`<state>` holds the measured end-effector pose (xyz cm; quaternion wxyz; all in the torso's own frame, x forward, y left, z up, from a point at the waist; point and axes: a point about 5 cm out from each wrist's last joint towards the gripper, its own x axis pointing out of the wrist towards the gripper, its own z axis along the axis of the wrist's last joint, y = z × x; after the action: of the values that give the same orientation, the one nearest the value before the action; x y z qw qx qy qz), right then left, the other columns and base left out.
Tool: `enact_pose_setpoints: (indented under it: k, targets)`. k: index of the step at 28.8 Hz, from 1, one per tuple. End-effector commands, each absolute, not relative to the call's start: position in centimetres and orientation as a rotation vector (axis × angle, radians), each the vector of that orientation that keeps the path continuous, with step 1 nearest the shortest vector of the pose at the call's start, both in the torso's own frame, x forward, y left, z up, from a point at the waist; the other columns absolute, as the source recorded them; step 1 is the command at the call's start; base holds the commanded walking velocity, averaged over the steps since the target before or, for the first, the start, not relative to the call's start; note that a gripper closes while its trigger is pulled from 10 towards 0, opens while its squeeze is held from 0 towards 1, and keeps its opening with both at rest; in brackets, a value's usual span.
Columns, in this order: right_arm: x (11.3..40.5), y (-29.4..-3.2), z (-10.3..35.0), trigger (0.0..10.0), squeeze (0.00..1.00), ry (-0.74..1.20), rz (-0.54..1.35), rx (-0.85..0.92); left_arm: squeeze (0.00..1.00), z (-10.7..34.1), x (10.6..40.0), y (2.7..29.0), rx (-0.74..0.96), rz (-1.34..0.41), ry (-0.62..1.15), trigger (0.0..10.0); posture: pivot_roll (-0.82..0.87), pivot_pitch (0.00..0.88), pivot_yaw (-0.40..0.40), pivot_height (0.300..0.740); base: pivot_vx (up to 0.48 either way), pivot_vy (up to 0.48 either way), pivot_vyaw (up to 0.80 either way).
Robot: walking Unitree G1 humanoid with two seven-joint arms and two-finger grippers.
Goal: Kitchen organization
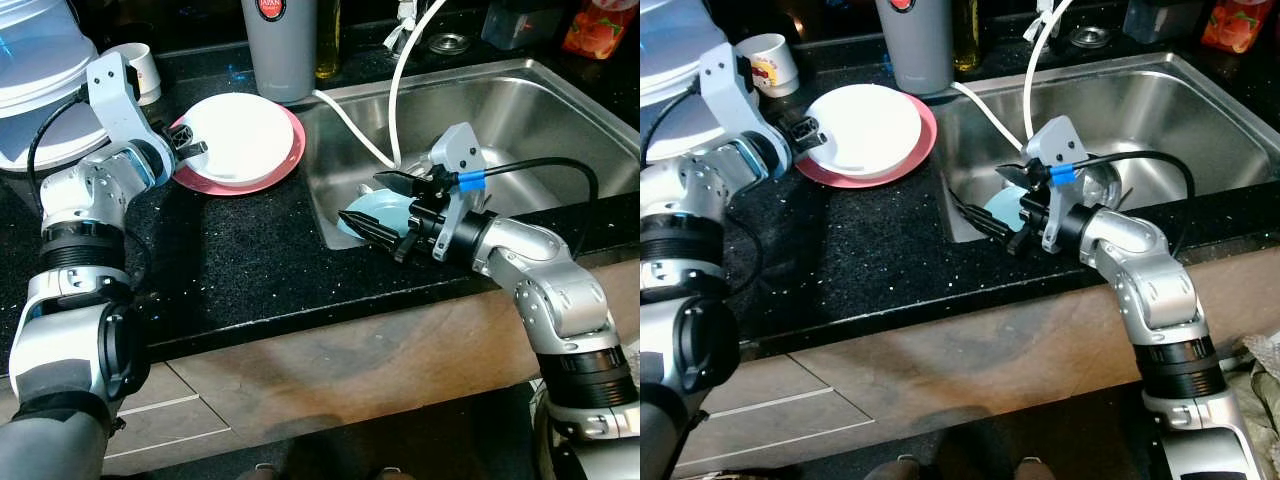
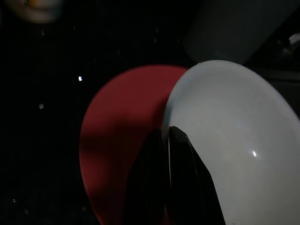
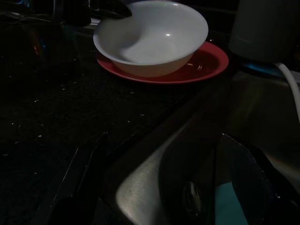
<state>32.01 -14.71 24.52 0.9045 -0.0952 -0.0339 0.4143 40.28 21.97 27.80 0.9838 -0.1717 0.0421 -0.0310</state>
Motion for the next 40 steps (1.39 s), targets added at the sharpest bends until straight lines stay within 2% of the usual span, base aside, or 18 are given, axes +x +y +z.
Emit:
enact_pose_setpoints:
  k: [1, 5, 8, 13, 18, 20, 26, 27, 28, 29, 34, 40]
  targets:
    - [32.0, -14.4, 24.7, 10.0, 0.00, -0.083, 0.867, -0.205, 0.00, 28.2, 40.4, 21.9, -0.331, -0.061, 0.050, 0.0, 0.02, 0.132, 0.047, 0.740, 0.000, 0.000, 0.00]
    - [32.0, -14.5, 24.8, 10.0, 0.00, -0.085, 0.863, -0.206, 0.00, 30.0, 40.7, 20.8, -0.316, -0.101, -0.049, 0.0, 0.02, 0.133, 0.050, 0.740, 0.000, 0.000, 0.00]
    - [32.0, -14.6, 24.8, 10.0, 0.00, -0.087, 0.857, -0.206, 0.00, 31.8, 41.1, 18.7, -0.332, -0.172, -0.134, 0.0, 0.02, 0.134, 0.054, 0.740, 0.000, 0.000, 0.00]
    - [31.9, -14.7, 24.8, 10.0, 0.00, -0.088, 0.855, -0.206, 0.00, 32.5, 41.3, 16.7, -0.348, -0.243, -0.176, 0.0, 0.02, 0.137, 0.058, 0.740, 0.000, 0.000, 0.00]
    - [31.8, -14.9, 24.7, 10.0, 0.00, -0.085, 0.845, -0.205, 0.00, 32.1, 41.4, 10.9, -0.149, -0.392, -0.231, 0.0, 0.02, 0.145, 0.068, 0.740, 0.000, 0.000, 0.00]
    - [31.8, -14.9, 24.7, 10.0, 0.00, -0.085, 0.844, -0.205, 0.00, 32.1, 41.4, 10.5, -0.129, -0.398, -0.233, 0.0, 0.02, 0.145, 0.068, 0.740, 0.000, 0.000, 0.00]
    - [31.7, -15.1, 24.6, 10.0, 0.00, -0.083, 0.830, -0.202, 0.00, 31.1, 41.1, 5.8, 0.259, -0.437, -0.306, 0.0, 0.02, 0.149, 0.087, 0.740, 0.000, 0.000, 0.00]
    - [31.6, -15.2, 24.5, 10.0, 0.00, -0.082, 0.824, -0.200, 0.00, 30.9, 40.9, 4.6, 0.382, -0.451, -0.348, 0.0, 0.02, 0.150, 0.090, 0.740, 0.000, 0.000, 0.00]
    - [31.6, -15.2, 24.5, 10.0, 0.00, -0.082, 0.824, -0.200, 0.00, 30.9, 40.9, 4.6, 0.382, -0.451, -0.348, 0.0, 0.02, 0.150, 0.090, 0.740, 0.000, 0.000, 0.00]
    - [31.6, -15.3, 24.5, 10.0, 0.00, -0.081, 0.821, -0.199, 0.00, 30.6, 40.7, 3.8, 0.474, -0.453, -0.379, 0.0, 0.02, 0.151, 0.093, 0.740, 0.000, 0.000, 0.00]
    - [31.4, -15.2, 24.3, 10.0, 0.00, -0.079, 0.818, -0.198, 0.00, 29.6, 40.2, 2.2, 0.660, -0.474, -0.433, 0.0, 0.02, 0.152, 0.098, 0.740, 0.000, 0.000, 0.00]
    - [31.4, -15.2, 24.3, 10.0, 0.00, -0.079, 0.815, -0.196, 0.00, 28.0, 39.8, 1.2, 0.743, -0.529, -0.435, 0.0, 0.02, 0.150, 0.100, 0.740, 0.000, 0.000, 0.00]
